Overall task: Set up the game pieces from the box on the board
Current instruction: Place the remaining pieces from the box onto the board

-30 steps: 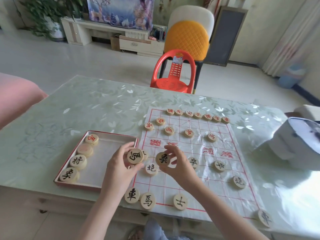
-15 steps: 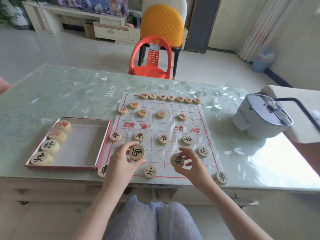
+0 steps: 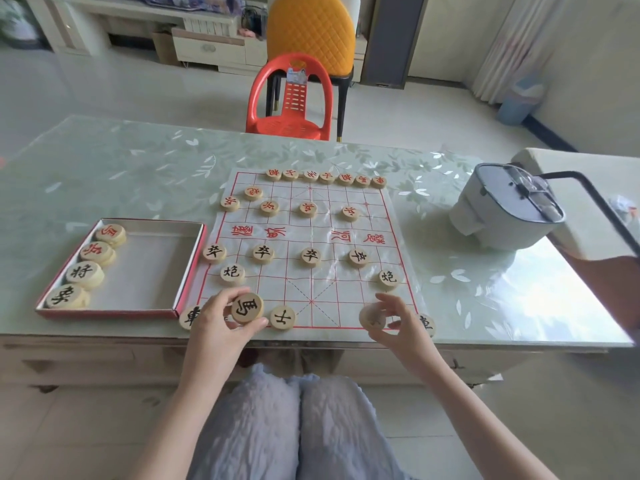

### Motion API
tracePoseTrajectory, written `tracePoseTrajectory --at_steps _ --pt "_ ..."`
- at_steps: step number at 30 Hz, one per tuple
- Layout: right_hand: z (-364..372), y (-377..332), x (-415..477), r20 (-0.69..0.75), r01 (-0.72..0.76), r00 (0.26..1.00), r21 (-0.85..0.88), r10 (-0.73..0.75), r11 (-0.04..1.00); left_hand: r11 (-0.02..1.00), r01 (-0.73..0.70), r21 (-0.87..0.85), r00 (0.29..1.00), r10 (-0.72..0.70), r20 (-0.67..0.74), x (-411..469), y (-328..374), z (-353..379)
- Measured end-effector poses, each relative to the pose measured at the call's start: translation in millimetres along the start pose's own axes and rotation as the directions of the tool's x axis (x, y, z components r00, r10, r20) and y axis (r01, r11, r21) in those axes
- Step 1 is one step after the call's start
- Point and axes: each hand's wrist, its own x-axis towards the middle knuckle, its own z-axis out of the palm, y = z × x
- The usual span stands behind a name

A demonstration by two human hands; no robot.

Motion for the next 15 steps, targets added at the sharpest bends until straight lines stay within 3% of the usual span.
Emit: tracePoseTrajectory --at_steps 11,15 --pt "13 2 -5 0.035 0.024 0.999 -0.020 -0.024 0.999 0.999 0.043 0.014 0.999 -0.043 0.001 -5 -7 -1" --pt "28 -7 0 0.062 0.039 0.997 -0.021 -0.037 0.999 0.997 0.078 0.011 0.995 -0.077 -0.057 -4 -14 -16"
